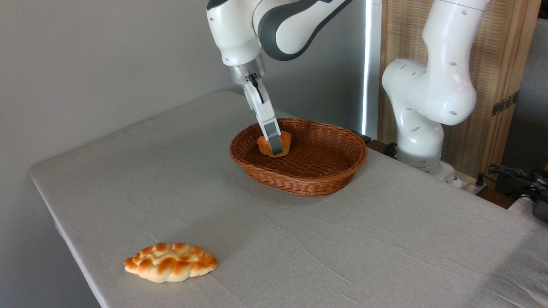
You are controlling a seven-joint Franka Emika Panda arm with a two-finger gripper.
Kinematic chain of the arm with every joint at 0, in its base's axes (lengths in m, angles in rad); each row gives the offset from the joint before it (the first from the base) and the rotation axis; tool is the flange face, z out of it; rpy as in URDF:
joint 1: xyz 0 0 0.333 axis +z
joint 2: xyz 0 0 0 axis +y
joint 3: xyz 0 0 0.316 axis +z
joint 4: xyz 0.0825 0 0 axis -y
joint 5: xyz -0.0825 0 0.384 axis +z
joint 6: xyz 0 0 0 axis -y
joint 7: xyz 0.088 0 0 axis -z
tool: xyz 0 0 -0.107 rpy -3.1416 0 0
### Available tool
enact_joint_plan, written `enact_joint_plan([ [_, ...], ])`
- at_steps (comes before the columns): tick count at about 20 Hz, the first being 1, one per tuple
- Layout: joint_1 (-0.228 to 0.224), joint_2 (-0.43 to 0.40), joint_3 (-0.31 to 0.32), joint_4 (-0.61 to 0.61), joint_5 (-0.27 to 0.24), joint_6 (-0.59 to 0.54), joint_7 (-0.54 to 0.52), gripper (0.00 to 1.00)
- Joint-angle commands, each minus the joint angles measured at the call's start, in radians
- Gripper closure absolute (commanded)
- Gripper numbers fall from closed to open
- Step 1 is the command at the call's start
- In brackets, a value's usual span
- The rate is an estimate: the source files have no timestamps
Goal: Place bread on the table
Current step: 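Close the gripper fingers around the round orange bun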
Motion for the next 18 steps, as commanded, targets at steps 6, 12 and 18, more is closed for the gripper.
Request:
enact_joint_plan([
  [6, 0.008, 0.008, -0.001, -0.023, 0.008, -0.011, 0.019, 0.04],
  [12, 0.008, 0.016, -0.001, -0.023, 0.008, -0.003, 0.019, 0.62],
  [18, 0.008, 0.016, 0.003, -0.022, 0.008, 0.000, 0.019, 0.83],
])
